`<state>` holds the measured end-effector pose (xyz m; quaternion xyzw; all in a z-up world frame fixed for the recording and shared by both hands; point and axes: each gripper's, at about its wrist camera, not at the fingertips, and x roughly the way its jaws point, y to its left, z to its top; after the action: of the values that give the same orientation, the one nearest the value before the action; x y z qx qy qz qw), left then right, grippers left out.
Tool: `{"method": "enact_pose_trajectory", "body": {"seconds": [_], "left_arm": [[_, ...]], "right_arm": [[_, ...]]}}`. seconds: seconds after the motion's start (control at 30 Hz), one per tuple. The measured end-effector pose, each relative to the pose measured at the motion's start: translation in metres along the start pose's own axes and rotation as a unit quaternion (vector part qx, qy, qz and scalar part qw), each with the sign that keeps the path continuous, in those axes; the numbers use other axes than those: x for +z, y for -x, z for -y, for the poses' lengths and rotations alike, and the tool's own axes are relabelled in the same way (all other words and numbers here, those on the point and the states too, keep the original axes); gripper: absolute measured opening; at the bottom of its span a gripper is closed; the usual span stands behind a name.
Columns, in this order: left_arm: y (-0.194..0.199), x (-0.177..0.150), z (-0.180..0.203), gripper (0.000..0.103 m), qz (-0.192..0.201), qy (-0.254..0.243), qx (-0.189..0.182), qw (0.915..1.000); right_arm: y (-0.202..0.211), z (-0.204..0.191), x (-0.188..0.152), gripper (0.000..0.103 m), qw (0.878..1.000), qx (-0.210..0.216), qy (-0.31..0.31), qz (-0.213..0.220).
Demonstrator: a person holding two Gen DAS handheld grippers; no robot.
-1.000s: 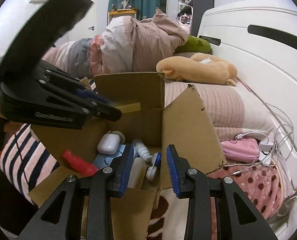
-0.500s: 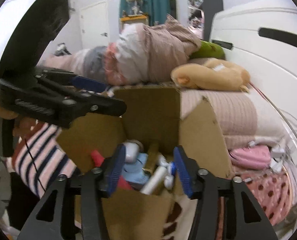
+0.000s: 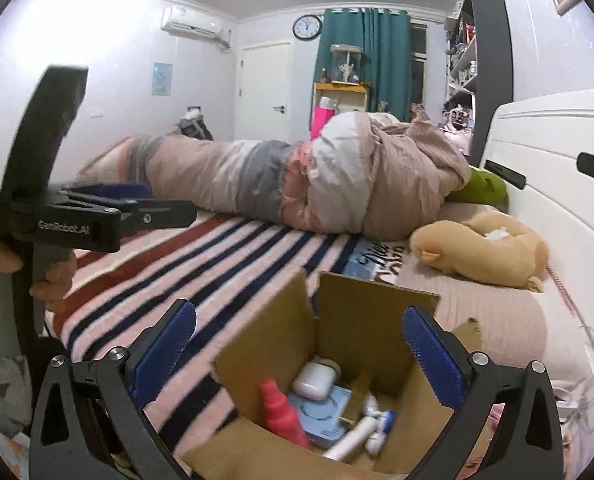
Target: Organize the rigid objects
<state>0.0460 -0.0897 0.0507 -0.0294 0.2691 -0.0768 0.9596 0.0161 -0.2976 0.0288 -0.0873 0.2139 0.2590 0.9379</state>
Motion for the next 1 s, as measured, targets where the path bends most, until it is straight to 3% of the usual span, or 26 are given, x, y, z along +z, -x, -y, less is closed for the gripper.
{"method": "enact_pose_trajectory", "body": {"seconds": [0.3,1.0], "left_arm": [[0.002,-0.017,-0.020,0.102,-0.010,0.014,0.031,0.9994],[0.009,-0.019,-0.021,0.102,-0.005,0.016,0.038,0.9991]], "right_arm": [[-0.009,-0.007,-0.004,0.103,1.000,-0.006,-0.011,0.005],[-0.003,0.002,-0.001,0.103,1.000,-0.024,-0.019,0.001]]}}
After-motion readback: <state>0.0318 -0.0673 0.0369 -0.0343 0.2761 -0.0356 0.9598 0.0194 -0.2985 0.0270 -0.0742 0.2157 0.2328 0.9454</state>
